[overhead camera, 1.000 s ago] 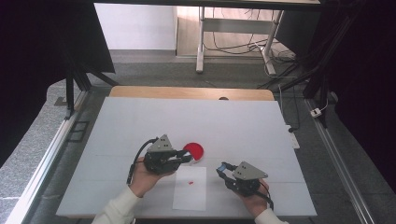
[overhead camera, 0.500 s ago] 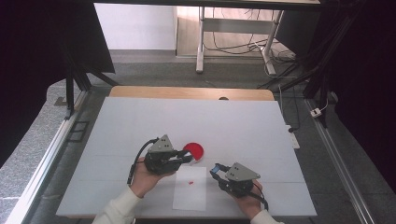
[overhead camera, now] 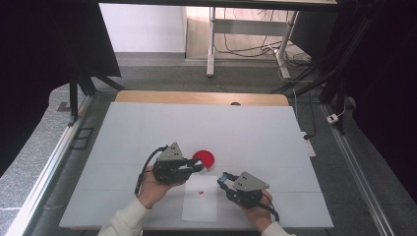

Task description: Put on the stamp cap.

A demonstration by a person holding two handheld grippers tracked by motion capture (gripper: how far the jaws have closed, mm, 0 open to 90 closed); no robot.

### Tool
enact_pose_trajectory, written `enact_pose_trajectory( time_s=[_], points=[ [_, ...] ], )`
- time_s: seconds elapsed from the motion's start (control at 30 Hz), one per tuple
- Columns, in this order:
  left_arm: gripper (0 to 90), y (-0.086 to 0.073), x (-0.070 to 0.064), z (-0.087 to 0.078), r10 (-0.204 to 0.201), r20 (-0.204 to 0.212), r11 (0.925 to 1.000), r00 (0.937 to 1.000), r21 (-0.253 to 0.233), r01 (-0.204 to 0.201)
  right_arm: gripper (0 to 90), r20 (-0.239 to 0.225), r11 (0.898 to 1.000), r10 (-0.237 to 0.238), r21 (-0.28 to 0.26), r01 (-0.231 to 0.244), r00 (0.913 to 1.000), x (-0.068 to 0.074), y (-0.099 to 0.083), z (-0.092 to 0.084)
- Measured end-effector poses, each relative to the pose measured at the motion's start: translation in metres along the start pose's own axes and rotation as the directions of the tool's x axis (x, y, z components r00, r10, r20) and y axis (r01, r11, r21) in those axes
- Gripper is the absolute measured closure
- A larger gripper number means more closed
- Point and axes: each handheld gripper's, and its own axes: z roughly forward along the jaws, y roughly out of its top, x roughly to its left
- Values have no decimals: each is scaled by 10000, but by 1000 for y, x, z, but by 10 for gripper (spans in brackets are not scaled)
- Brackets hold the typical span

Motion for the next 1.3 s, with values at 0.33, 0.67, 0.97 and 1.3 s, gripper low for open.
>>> enact_pose_trajectory(
  time_s=[0.33,0.67,0.97,1.3],
  points=[
    [752,0,-1,2,-19,11,10000,10000,-7,19,643,-155,9998,-172,-53,171,9997,5,5,8],
    [753,0,-3,4,-5,56,10000,10000,27,5,643,-211,9997,-205,-112,202,9996,11,10,17],
    [752,1,-4,3,-7,77,10000,10000,-43,7,643,-280,9994,-310,-147,306,9991,14,15,25],
    [752,2,-7,5,-29,150,9999,9999,-116,31,644,-336,9993,-319,-230,311,9989,17,17,29]
  ],
)
